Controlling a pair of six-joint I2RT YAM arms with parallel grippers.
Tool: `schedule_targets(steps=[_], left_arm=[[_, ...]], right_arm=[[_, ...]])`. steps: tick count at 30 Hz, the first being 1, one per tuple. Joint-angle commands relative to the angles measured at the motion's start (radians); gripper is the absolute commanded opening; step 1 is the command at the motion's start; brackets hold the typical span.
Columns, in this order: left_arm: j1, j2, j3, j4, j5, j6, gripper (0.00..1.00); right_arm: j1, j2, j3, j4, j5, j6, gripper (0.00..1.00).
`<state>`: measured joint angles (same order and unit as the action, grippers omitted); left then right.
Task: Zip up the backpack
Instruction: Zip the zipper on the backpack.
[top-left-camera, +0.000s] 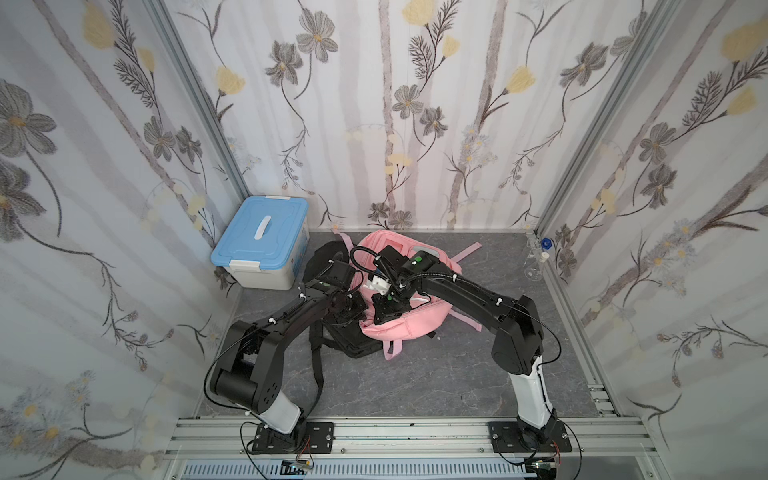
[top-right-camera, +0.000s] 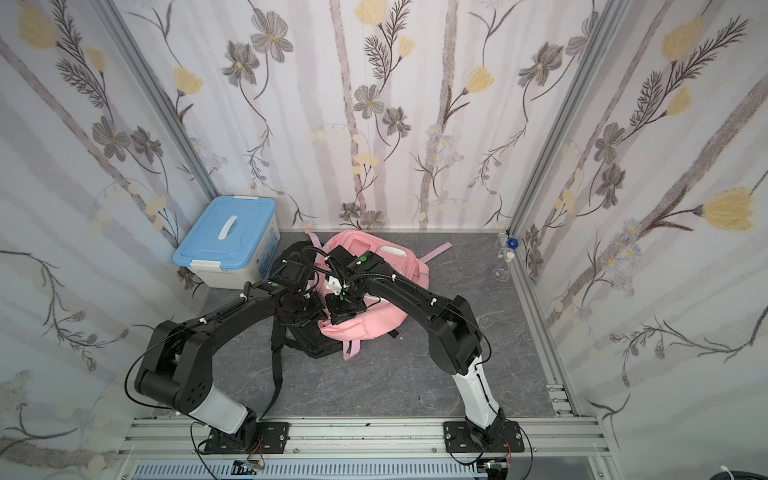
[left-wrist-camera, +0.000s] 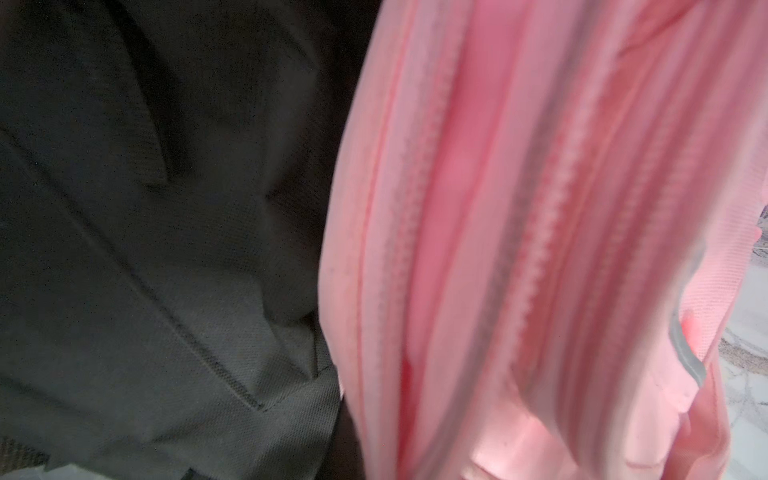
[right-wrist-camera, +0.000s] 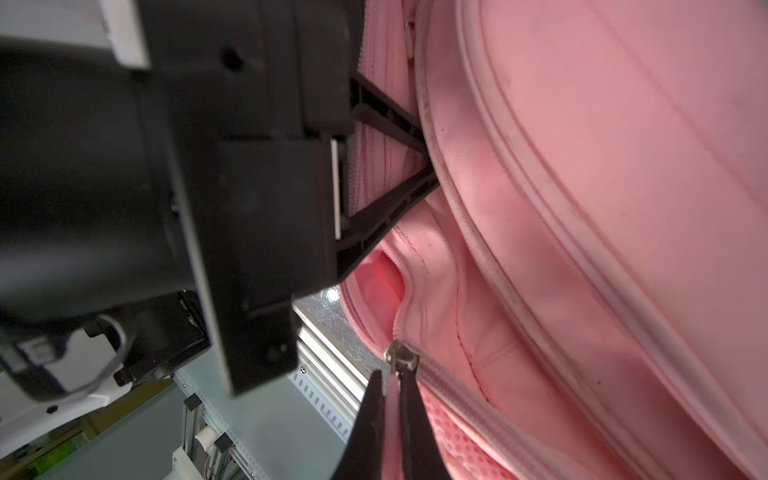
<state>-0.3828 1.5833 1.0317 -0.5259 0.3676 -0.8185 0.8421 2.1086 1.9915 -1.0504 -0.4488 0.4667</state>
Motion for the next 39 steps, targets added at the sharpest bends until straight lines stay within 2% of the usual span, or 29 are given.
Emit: schedule_targets(steps=[1,8,9,10,11,15,17,18,22,29,32,39], left_arm=[[-0.007,-0.009,-0.002,0.062,0.102,-0.008,0.0],[-0.005,-0.022,0.01,0.051,0.091,-0.009,0.0],[-0.005,-0.023,0.019,0.038,0.086,-0.003,0.11],[-0.004,-0.024,0.03,0.021,0.079,0.001,0.36],[-0.004,-0.027,0.041,0.008,0.071,0.007,0.55],[0.004,-0.032,0.096,-0.062,0.036,0.041,0.91],[0.011,-0.032,0.127,-0.093,0.022,0.058,0.94],[0.016,-0.034,0.142,-0.105,0.018,0.064,1.0],[0.061,-0.065,0.134,-0.048,0.058,0.044,1.0],[0.179,-0.108,-0.076,0.388,0.249,-0.111,1.0],[0.192,-0.078,-0.121,0.553,0.301,-0.183,1.0],[0.192,0.005,-0.173,0.904,0.339,-0.325,1.0]], right_arm=[[0.028,0.037,0.058,0.113,-0.101,0.016,0.0],[0.036,0.066,0.053,0.134,-0.112,-0.002,0.0],[0.033,0.052,0.052,0.121,-0.111,-0.023,0.0],[0.029,0.036,0.045,0.11,-0.107,-0.043,0.0],[0.024,0.013,0.029,0.098,-0.104,-0.065,0.0],[0.005,-0.098,-0.09,0.097,-0.132,-0.121,0.0],[-0.019,-0.149,-0.155,0.093,-0.131,-0.139,0.0],[-0.025,-0.177,-0.188,0.095,-0.133,-0.144,0.0],[-0.05,-0.265,-0.279,0.112,-0.153,-0.144,0.0],[-0.105,-0.36,-0.337,0.085,-0.178,-0.168,0.0],[-0.131,-0.398,-0.369,0.071,-0.197,-0.181,0.0],[-0.163,-0.475,-0.44,0.042,-0.219,-0.206,0.0]])
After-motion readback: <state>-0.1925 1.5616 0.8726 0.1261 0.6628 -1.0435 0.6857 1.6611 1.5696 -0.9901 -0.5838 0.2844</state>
